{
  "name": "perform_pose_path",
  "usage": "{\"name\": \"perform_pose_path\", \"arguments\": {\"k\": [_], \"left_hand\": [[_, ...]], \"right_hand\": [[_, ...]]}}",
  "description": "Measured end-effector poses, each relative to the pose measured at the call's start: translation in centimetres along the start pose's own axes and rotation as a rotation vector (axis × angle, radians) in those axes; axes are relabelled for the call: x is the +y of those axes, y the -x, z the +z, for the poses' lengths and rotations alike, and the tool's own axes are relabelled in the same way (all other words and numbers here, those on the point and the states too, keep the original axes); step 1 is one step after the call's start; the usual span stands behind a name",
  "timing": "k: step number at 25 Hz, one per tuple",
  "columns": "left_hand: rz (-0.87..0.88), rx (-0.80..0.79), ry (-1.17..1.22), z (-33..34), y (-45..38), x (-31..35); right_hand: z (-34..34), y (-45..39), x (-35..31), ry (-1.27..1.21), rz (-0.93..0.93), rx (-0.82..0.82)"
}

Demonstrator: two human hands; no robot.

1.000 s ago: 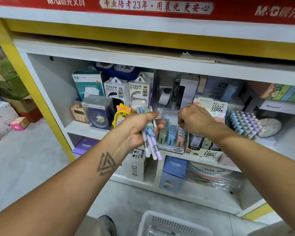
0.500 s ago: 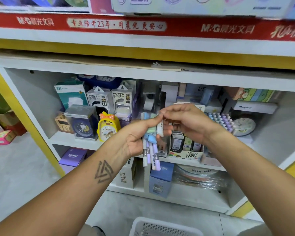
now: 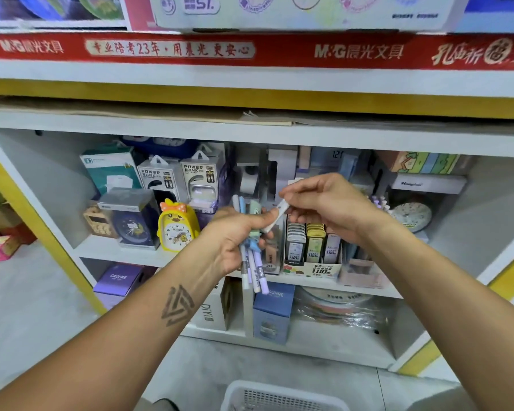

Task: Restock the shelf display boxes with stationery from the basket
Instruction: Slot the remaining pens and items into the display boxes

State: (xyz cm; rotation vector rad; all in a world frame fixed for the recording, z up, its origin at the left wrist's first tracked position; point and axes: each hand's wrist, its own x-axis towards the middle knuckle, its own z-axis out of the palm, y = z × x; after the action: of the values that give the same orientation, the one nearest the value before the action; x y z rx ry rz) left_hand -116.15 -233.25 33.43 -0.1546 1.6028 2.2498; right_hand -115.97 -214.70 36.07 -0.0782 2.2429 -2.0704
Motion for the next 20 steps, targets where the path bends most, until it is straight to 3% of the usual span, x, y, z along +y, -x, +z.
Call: {"name": "perform_pose_path", "arguments": {"k": [6, 12, 15, 20], "left_hand": [[-0.108, 0.16, 0.074, -2.2, -1.2, 0.7], [-0.153, 0.026, 0.162, -3.5, -1.5, 1.8], [-0.176, 0.021, 0.161, -3.5, -1.7, 1.8], [-0.194, 0.041, 0.109, -3.6, -1.8, 1.4]], "right_hand": [[0.8, -1.8, 0.0, 0.291, -0.177, 0.167], [1.2, -3.8, 2.3, 1.036, -0.458, 0.232], [1.6, -4.6, 3.2, 1.296, -0.448, 0.212], [2.3, -5.3, 4.2, 1.394, -0.38, 0.193]]}}
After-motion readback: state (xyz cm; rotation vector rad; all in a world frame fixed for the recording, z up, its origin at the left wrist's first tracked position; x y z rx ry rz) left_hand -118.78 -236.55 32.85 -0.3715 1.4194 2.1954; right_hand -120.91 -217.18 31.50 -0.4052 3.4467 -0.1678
